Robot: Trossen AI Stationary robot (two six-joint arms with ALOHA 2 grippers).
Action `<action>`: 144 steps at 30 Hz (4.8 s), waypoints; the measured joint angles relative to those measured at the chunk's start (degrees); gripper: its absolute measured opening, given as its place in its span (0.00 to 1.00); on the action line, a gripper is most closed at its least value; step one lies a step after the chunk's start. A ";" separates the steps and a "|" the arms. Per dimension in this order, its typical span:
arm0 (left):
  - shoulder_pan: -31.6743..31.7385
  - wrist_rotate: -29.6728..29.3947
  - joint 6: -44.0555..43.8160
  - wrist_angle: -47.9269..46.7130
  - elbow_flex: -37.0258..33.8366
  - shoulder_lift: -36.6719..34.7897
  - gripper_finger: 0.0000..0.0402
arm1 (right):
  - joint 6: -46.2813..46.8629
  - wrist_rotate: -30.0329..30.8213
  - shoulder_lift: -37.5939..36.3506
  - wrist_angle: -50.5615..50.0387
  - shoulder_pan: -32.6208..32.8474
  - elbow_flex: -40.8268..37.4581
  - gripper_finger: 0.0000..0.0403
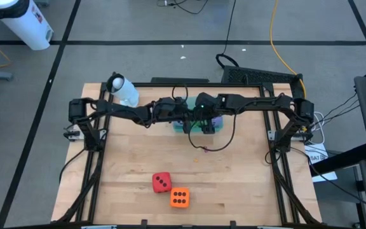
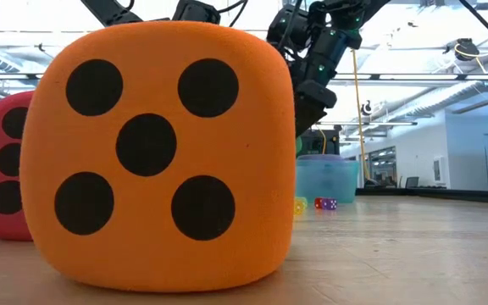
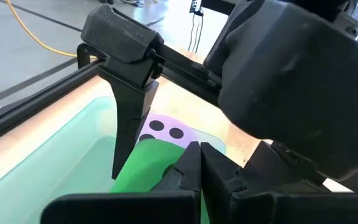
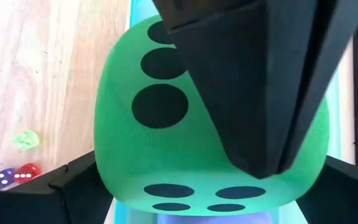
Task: Pick & Place Dice
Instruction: Put the big green dice into the green bin, then put the big red dice into the green bin
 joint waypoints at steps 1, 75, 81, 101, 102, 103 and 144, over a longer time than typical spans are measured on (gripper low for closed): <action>0.06 0.11 -0.04 -0.33 0.00 -0.02 0.01 | -0.45 0.07 0.03 0.40 0.00 -0.03 0.99; -19.00 -23.96 13.08 -41.73 -3.34 -37.88 0.01 | 14.09 -0.39 -41.62 8.46 4.42 -12.25 0.80; -25.44 -29.98 8.24 -44.99 -12.21 -48.22 0.01 | 16.41 -0.30 -57.27 22.48 6.61 -31.83 0.58; -33.01 -25.37 -3.30 -40.32 -22.25 -41.62 0.11 | 18.87 -4.81 -67.36 53.04 4.71 -63.83 0.03; -33.24 -25.40 -3.32 -40.38 -22.25 -40.93 0.13 | 18.99 -4.83 -67.57 52.96 4.70 -63.92 0.02; -33.54 -25.34 -3.76 -40.58 -22.25 -40.19 0.16 | 19.07 -4.89 -67.77 53.14 4.72 -64.09 0.01; -41.42 -6.06 -17.03 -64.61 10.69 -7.67 0.99 | 20.39 -3.27 -68.37 54.74 1.79 -69.99 0.01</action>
